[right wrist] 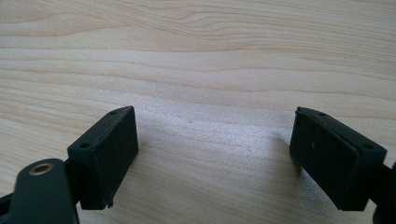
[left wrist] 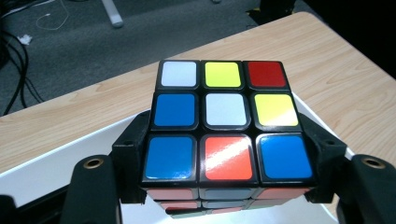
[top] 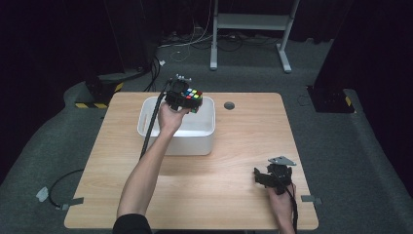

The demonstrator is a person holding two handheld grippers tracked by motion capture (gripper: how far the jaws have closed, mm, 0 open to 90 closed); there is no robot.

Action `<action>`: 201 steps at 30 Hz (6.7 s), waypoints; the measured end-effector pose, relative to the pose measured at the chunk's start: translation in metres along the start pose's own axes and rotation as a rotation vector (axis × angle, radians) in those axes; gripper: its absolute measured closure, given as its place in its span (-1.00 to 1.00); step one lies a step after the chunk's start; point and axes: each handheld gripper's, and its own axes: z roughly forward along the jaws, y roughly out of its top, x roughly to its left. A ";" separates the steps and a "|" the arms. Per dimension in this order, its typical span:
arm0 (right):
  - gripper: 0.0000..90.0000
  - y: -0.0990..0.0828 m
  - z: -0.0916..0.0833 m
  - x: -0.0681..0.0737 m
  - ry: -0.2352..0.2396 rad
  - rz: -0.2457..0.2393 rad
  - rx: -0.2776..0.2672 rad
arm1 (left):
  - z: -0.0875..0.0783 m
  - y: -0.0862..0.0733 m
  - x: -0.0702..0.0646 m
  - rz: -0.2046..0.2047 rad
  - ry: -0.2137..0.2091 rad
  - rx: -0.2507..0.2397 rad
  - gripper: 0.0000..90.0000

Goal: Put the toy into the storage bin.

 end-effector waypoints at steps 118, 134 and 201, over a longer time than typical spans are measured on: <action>-0.67 0.001 0.000 0.000 0.003 -0.002 0.001 | -0.015 -0.030 -0.003 -0.007 -0.001 0.030 -0.26; -0.67 0.000 0.000 0.000 0.003 -0.003 0.001 | -0.022 -0.031 -0.013 0.018 -0.018 0.024 -0.26; -0.66 0.001 0.001 0.000 0.003 -0.002 0.001 | -0.056 -0.067 -0.008 0.007 -0.029 -0.045 -0.26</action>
